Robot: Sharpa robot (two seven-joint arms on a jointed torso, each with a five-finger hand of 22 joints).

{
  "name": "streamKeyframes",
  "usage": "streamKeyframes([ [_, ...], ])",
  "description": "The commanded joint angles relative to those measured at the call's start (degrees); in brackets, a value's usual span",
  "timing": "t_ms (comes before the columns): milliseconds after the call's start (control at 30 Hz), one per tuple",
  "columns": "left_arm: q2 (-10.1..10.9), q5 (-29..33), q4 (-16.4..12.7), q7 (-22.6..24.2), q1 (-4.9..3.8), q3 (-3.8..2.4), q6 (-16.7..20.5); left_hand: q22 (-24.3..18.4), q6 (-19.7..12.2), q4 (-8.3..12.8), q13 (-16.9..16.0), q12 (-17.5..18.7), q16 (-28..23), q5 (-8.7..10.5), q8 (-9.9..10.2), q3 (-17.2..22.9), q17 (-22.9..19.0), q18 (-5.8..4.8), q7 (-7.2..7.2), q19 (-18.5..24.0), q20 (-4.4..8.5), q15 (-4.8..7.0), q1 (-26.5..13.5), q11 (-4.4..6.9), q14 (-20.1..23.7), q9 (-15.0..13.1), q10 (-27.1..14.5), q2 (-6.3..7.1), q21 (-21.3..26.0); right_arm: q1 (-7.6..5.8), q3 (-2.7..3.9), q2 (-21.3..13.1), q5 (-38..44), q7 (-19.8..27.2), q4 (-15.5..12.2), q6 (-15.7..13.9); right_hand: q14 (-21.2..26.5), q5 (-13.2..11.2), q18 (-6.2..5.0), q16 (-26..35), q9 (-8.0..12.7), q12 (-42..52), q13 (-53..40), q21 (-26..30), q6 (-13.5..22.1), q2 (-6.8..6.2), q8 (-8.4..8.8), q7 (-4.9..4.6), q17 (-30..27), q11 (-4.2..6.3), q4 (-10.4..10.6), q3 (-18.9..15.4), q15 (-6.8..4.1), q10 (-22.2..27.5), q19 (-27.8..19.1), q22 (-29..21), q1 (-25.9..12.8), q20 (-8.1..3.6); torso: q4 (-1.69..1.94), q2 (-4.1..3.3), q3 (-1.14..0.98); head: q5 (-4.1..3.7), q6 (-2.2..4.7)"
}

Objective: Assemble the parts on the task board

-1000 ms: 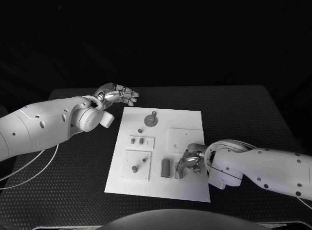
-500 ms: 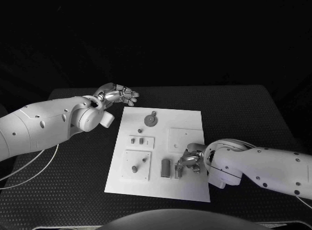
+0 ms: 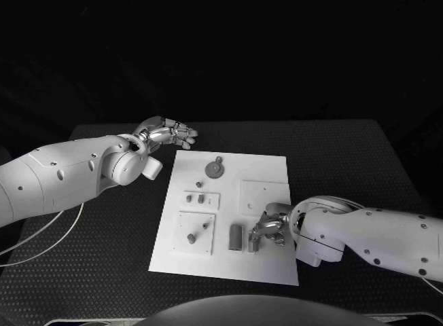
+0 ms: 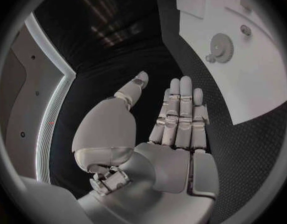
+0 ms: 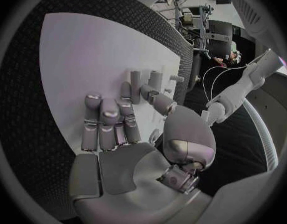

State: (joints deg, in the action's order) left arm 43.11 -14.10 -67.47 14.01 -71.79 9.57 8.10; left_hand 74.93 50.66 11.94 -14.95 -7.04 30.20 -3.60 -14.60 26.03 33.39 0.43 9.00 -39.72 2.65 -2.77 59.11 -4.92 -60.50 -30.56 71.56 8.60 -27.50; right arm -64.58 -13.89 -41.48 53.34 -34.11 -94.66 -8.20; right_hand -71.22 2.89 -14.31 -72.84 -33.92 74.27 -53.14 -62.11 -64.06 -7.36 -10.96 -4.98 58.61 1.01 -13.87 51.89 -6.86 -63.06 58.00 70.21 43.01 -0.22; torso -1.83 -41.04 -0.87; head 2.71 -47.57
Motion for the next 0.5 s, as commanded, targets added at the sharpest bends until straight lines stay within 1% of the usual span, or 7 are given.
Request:
streamKeyframes([
  [33, 0.0, -0.2, -0.2, 0.3, -0.04, -0.03, -0.8, 0.4, 0.0, -0.1, 0.1, 0.0, -0.2, 0.05, -0.2, -0.1, 0.1, -0.43, 0.30, -0.3, -0.13, -0.16, 0.1, -0.15, -0.2, 0.1, -0.4, -0.49, 0.2, 0.57, -0.25, 0.6, -1.4, 1.9, -0.9, 2.0, 0.1, -0.1, -0.69, 0.2, -0.1, -0.3, -0.1, -0.2, 0.1, 0.32, -0.21, 0.14, 0.1, 0.41, -0.3, -0.2, -0.27, 0.0, -0.1, 0.1, -0.1, -0.23, 0.01, 0.00, 0.01, 0.01, -0.02],
  [500, 0.0, -0.2, -0.1, 0.3, -0.03, -0.03, -0.8, 0.5, 0.0, -0.1, 0.1, 0.0, -0.3, 0.05, -0.2, -0.1, 0.1, -0.43, 0.31, -0.3, -0.14, -0.17, 0.0, -0.16, -0.2, 0.1, -0.5, -0.50, 0.2, 0.64, -0.25, 0.9, -1.2, 2.2, -0.6, 1.3, 0.1, -0.1, -0.69, 0.2, -0.1, -0.3, -0.2, -0.2, 0.1, 0.21, -0.45, 0.19, 0.1, 0.46, 0.0, -0.7, -0.30, 0.0, -0.1, 0.1, -0.9, -0.16, 0.01, -0.01, 0.01, 0.05, -0.03],
])
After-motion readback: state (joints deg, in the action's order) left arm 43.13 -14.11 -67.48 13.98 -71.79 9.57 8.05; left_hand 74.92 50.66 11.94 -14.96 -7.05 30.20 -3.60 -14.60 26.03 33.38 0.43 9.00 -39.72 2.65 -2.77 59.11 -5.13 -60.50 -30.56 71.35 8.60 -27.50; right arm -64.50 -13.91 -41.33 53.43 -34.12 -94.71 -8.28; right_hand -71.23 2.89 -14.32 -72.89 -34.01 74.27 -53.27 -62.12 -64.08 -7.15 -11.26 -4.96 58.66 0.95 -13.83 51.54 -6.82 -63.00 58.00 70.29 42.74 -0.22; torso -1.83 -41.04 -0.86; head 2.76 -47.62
